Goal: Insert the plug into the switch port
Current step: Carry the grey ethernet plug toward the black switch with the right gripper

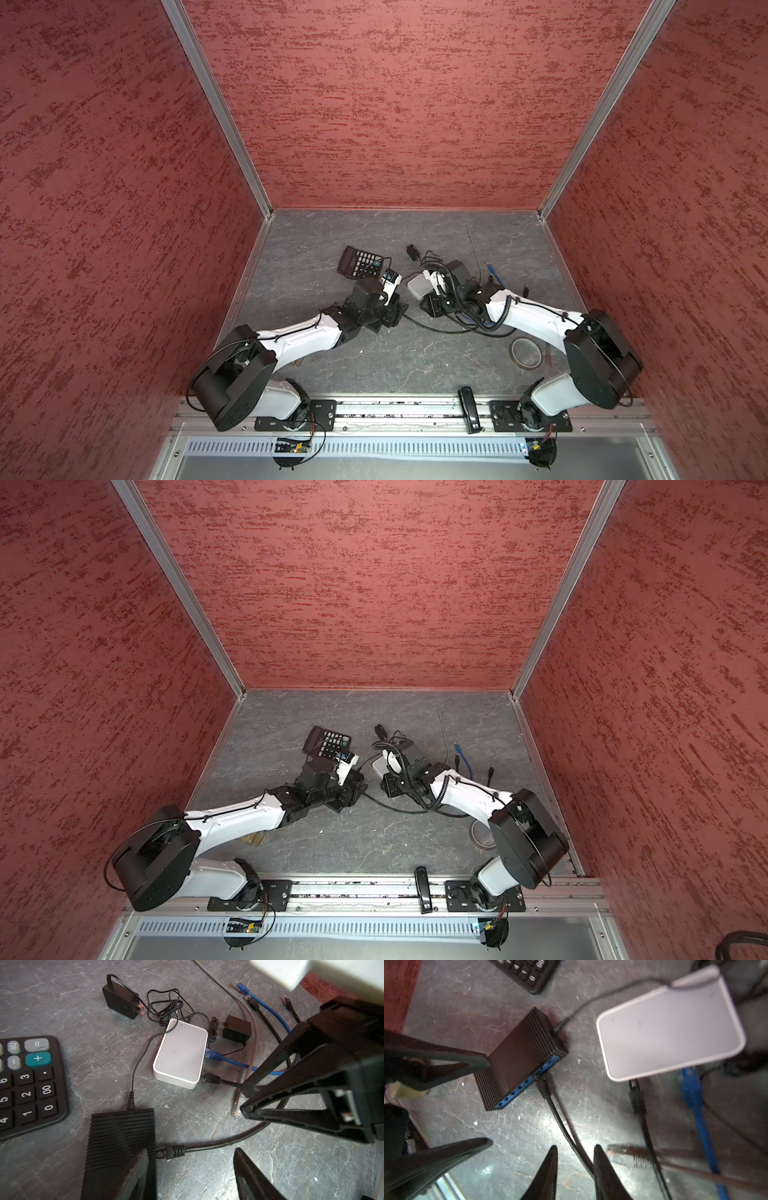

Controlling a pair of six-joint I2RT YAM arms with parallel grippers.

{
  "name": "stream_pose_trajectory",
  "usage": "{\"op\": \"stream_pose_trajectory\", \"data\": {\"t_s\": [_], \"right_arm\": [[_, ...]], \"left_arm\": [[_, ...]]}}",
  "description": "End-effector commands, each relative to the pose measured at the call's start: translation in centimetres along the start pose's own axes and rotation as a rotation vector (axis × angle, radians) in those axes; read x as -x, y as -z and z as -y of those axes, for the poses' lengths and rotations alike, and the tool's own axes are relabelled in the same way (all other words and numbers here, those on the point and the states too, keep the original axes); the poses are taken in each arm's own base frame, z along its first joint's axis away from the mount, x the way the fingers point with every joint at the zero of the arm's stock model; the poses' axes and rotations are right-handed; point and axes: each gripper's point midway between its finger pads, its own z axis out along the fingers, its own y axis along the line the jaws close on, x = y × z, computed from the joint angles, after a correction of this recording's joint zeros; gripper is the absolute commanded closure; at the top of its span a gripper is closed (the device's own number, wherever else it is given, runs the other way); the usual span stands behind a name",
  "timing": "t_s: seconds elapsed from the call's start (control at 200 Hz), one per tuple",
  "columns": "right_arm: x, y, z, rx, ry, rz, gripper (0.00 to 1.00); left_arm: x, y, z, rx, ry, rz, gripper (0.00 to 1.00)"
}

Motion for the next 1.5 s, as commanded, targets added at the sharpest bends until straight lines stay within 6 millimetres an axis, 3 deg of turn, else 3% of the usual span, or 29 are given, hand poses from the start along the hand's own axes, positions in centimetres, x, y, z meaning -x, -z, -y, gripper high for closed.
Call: {"op": "stream_pose_trajectory", "data": {"t_s": [0.0,0.12,0.301,0.471,0.721,0.847,1.082,1.498], "right_arm": [[2.4,1.2,-0.1,-0.044,0.306,0.09,0.74],[2.6,1.6,-0.1,-0.057,0.477,0.097,0.71],[1.9,2.6,2.4,-0.169,0.69,0.059,0.68],[1.6,3.9,4.7,-0.12,0.806,0.08,0.66],[-3.0,3.9,6.6,0.067,1.013,-0.102,0.65],[-5.0,2.7,7.4,0.135,1.074,-0.204,0.65],[-4.2,0.8,8.5,0.111,1.102,-0.189,0.66],[-2.7,0.3,8.9,0.066,1.175,-0.129,0.67]], "left_arm": [[0.4,0.5,-0.1,0.007,0.022,0.029,0.34],[0.2,0.6,-0.1,0.013,0.026,0.029,0.34],[-0.1,0.9,-0.2,0.022,0.026,0.027,0.34],[-0.3,1.0,-0.2,0.023,0.024,0.025,0.33],[-0.2,1.4,-0.2,0.028,0.012,0.034,0.33],[-0.3,1.5,-0.3,0.035,0.01,0.031,0.33],[-0.3,1.6,-0.4,0.037,0.012,0.03,0.33],[-0.6,1.4,-0.5,0.04,0.013,0.018,0.33]]}}
